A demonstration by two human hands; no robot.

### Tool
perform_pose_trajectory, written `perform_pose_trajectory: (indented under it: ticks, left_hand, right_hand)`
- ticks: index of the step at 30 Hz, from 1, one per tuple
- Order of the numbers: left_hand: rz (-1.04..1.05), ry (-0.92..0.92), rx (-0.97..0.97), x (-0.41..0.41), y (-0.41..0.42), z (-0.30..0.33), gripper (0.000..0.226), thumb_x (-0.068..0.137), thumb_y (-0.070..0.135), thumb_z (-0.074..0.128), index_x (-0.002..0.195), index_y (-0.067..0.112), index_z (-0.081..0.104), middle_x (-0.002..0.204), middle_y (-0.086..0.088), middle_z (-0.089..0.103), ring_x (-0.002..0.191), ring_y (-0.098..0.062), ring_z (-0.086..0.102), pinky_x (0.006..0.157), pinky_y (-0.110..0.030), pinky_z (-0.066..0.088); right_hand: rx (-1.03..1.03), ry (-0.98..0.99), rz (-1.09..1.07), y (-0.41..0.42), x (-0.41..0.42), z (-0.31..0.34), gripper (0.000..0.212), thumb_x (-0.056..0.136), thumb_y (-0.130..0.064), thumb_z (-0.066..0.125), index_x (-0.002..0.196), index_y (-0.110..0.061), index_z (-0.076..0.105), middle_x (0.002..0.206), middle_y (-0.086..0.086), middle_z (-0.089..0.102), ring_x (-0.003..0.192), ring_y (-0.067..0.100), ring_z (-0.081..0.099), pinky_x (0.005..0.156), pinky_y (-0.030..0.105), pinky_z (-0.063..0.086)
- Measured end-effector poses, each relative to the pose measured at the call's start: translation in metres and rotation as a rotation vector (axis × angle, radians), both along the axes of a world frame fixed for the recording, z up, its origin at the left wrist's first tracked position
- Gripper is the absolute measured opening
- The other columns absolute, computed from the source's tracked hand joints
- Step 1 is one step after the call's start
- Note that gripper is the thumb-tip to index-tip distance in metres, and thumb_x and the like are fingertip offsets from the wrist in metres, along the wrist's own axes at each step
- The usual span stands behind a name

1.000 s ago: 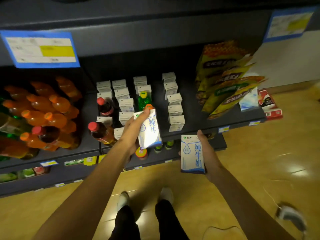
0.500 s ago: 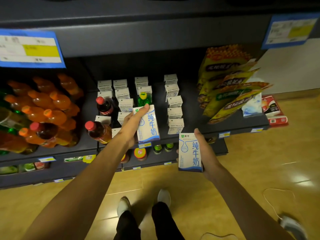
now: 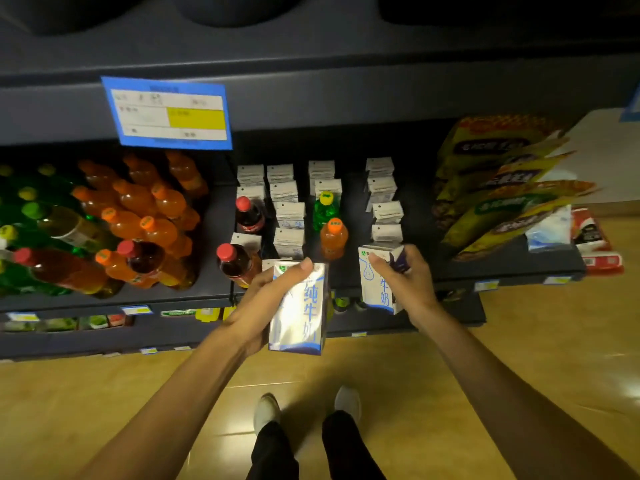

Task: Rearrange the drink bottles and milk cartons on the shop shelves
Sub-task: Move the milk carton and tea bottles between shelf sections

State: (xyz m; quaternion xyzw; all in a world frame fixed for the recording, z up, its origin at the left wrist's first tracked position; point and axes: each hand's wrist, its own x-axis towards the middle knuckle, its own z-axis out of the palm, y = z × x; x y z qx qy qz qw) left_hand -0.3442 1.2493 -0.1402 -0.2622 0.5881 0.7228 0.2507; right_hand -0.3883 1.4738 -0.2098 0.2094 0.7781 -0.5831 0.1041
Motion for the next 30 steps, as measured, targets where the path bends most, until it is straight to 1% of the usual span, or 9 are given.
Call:
perform_pose_trajectory:
  ticks: [6, 10, 11, 13, 16, 18, 21, 27, 30]
  left_hand:
    - [0.043, -0.052, -0.034, 0.023, -0.021, -0.002, 0.062, 0.065, 0.043, 0.078, 0.112, 0.003, 0.066, 0.088, -0.01, 0.075, 0.072, -0.019, 0.071, 0.064, -0.028, 0.055]
    - [0.062, -0.056, -0.058, 0.036, -0.03, -0.002, 0.05, 0.064, 0.043, 0.074, 0.102, 0.011, 0.067, 0.08, -0.006, 0.075, 0.068, -0.016, 0.07, 0.063, -0.027, 0.054]
    - [0.059, -0.054, -0.073, 0.037, -0.032, -0.002, 0.053, 0.063, 0.044, 0.074, 0.104, 0.011, 0.067, 0.082, -0.006, 0.074, 0.07, -0.017, 0.07, 0.065, -0.029, 0.053]
    - [0.04, -0.041, -0.092, 0.039, -0.037, 0.0, 0.049, 0.066, 0.045, 0.073, 0.103, 0.014, 0.066, 0.081, -0.005, 0.074, 0.072, -0.018, 0.069, 0.068, -0.03, 0.053]
    - [0.047, -0.023, -0.087, 0.04, -0.04, 0.003, 0.025, 0.078, 0.038, 0.071, 0.094, 0.02, 0.065, 0.076, -0.002, 0.073, 0.069, -0.015, 0.068, 0.072, -0.03, 0.053]
    - [0.048, -0.006, -0.084, 0.039, -0.041, 0.005, 0.016, 0.081, 0.034, 0.07, 0.09, 0.021, 0.065, 0.074, 0.0, 0.074, 0.066, -0.012, 0.068, 0.07, -0.029, 0.054]
    - [0.034, 0.014, -0.082, 0.038, -0.041, 0.01, 0.019, 0.077, 0.037, 0.069, 0.087, 0.021, 0.066, 0.072, 0.001, 0.073, 0.062, -0.01, 0.068, 0.064, -0.023, 0.053]
    - [0.005, 0.015, -0.102, 0.035, -0.037, 0.011, 0.032, 0.068, 0.044, 0.068, 0.091, 0.023, 0.064, 0.071, 0.003, 0.072, 0.063, -0.009, 0.068, 0.063, -0.022, 0.053]
    - [-0.001, 0.021, -0.089, 0.032, -0.032, 0.012, 0.028, 0.068, 0.042, 0.068, 0.091, 0.025, 0.066, 0.074, 0.003, 0.074, 0.063, -0.01, 0.069, 0.062, -0.021, 0.054]
  right_hand:
    - [0.187, 0.033, 0.277, -0.048, -0.029, -0.036, 0.05, 0.076, -0.002, 0.082, 0.121, -0.005, 0.061, 0.117, 0.008, 0.064, 0.108, 0.015, 0.058, 0.081, 0.018, 0.046]
    - [0.311, 0.022, 0.324, -0.062, -0.045, -0.091, 0.059, 0.069, -0.007, 0.087, 0.12, -0.021, 0.062, 0.118, 0.009, 0.064, 0.113, 0.028, 0.059, 0.097, 0.039, 0.052]
    - [0.314, 0.007, 0.321, -0.064, -0.046, -0.097, 0.057, 0.071, -0.004, 0.085, 0.121, -0.02, 0.062, 0.12, 0.014, 0.063, 0.114, 0.031, 0.059, 0.096, 0.038, 0.053]
    - [0.33, -0.024, 0.328, -0.069, -0.045, -0.095, 0.052, 0.078, -0.001, 0.078, 0.125, -0.013, 0.061, 0.127, 0.017, 0.059, 0.117, 0.031, 0.057, 0.091, 0.022, 0.051]
    - [0.377, -0.063, 0.286, -0.072, -0.047, -0.104, 0.046, 0.083, -0.005, 0.074, 0.127, -0.011, 0.061, 0.13, 0.018, 0.058, 0.118, 0.031, 0.056, 0.086, 0.014, 0.041]
    - [0.43, -0.072, 0.276, -0.074, -0.047, -0.11, 0.048, 0.084, -0.007, 0.074, 0.129, -0.015, 0.059, 0.131, 0.019, 0.058, 0.12, 0.034, 0.055, 0.094, 0.023, 0.037]
    - [0.48, -0.071, 0.272, -0.075, -0.048, -0.116, 0.048, 0.085, -0.005, 0.074, 0.13, -0.012, 0.058, 0.129, 0.018, 0.062, 0.122, 0.034, 0.055, 0.102, 0.034, 0.041]
    - [0.532, -0.078, 0.273, -0.071, -0.049, -0.109, 0.049, 0.09, -0.001, 0.066, 0.136, -0.006, 0.05, 0.134, 0.02, 0.058, 0.128, 0.035, 0.051, 0.103, 0.038, 0.042]
    - [0.456, -0.076, 0.242, -0.069, -0.041, -0.1, 0.058, 0.093, 0.002, 0.059, 0.146, -0.006, 0.035, 0.138, 0.022, 0.052, 0.132, 0.036, 0.047, 0.107, 0.039, 0.039]
